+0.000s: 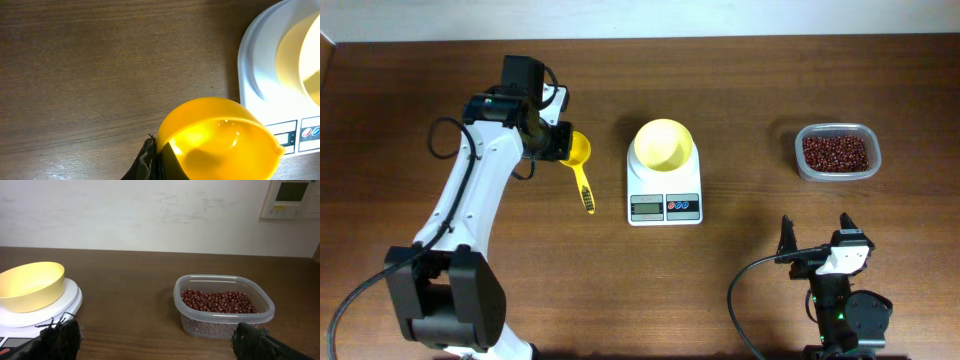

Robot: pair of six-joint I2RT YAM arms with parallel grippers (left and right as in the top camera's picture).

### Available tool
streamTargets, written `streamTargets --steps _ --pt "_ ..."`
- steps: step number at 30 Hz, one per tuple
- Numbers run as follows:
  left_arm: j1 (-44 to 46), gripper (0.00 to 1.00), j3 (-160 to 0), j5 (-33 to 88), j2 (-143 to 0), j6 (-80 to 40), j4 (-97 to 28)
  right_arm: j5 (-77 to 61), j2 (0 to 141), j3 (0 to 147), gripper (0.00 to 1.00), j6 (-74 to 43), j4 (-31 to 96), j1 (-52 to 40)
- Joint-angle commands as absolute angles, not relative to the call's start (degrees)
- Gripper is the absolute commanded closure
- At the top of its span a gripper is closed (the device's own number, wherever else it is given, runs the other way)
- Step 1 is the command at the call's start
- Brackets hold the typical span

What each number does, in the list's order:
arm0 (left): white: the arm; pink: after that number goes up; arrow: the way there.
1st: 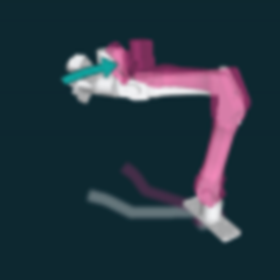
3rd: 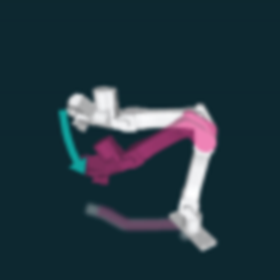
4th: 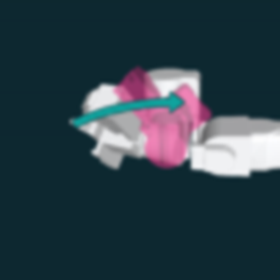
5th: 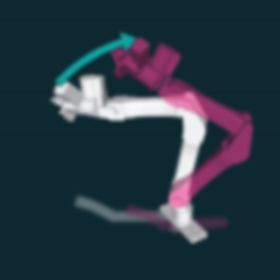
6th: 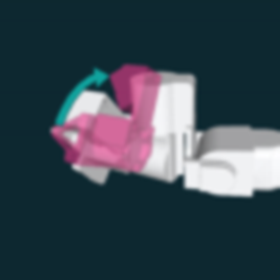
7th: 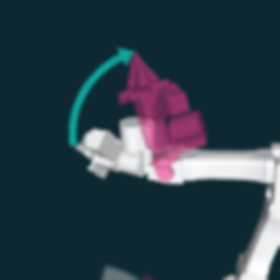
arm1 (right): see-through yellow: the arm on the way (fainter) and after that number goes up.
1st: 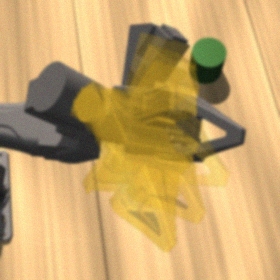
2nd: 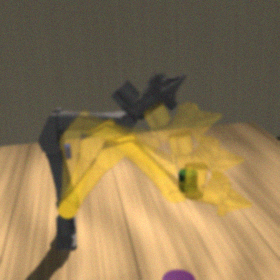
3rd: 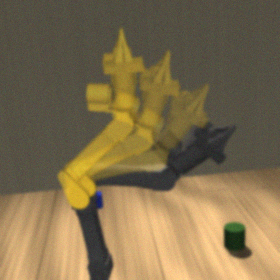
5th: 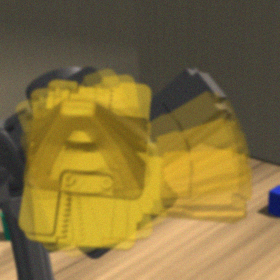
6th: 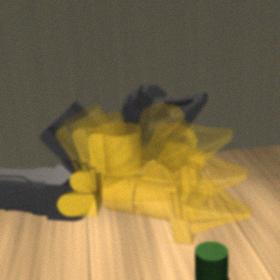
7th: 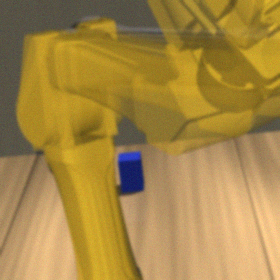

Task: Scoop item into bowl and weigh 50g on scale
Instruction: 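Lift the yellow scoop with the left gripper toward the scale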

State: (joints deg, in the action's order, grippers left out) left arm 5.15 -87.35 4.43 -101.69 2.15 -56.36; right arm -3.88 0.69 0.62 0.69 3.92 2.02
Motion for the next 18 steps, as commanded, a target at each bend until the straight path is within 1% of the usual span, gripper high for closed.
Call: streamTargets --steps 1,6,9,12,15,18 --pt "5.21 1.00 -88.33 8.64 -100.36 2.15 -56.49 -3.81 0.21 0.32 0.01 1.06 4.25 1.61" --pt "5.21 1.00 -88.33 14.26 -100.36 2.15 -56.49 -3.86 0.19 0.32 0.01 1.06 4.10 1.56" --pt "5.21 1.00 -88.33 14.28 -100.36 2.13 -56.53 -4.25 0.19 0.32 0.01 1.04 4.03 1.56" --pt "5.21 1.00 -88.33 14.41 -100.36 -1.19 -56.82 -9.32 0.19 0.32 0.01 1.02 2.02 1.56" --pt "5.21 1.00 -88.33 14.39 -100.36 -1.34 -57.12 -11.84 0.19 1.39 0.01 -4.73 -3.22 1.56" --pt "5.21 1.00 -88.33 14.37 -100.36 -4.19 -57.10 -11.84 0.25 5.15 0.01 -7.55 -3.70 1.56"
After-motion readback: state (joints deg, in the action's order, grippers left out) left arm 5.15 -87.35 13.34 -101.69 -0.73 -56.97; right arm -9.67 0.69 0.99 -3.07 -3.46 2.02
